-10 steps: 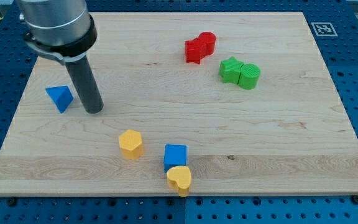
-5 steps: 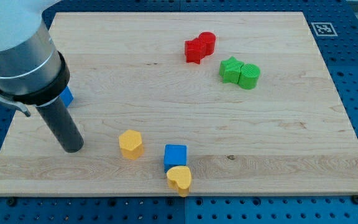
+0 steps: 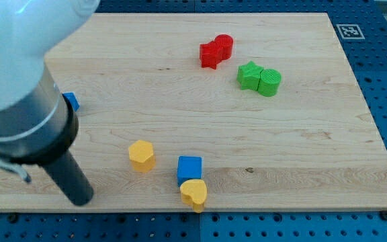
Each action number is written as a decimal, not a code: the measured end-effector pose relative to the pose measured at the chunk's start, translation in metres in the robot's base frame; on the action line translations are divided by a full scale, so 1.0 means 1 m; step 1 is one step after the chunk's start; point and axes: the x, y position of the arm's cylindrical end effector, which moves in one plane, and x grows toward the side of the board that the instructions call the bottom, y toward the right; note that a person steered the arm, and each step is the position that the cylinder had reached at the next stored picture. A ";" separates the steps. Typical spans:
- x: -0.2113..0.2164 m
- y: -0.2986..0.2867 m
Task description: Move the arm towards the bottom
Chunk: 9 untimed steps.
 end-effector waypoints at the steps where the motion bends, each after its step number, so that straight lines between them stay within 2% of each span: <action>1: 0.000 0.003; 4: 0.000 0.030; 9: 0.000 0.037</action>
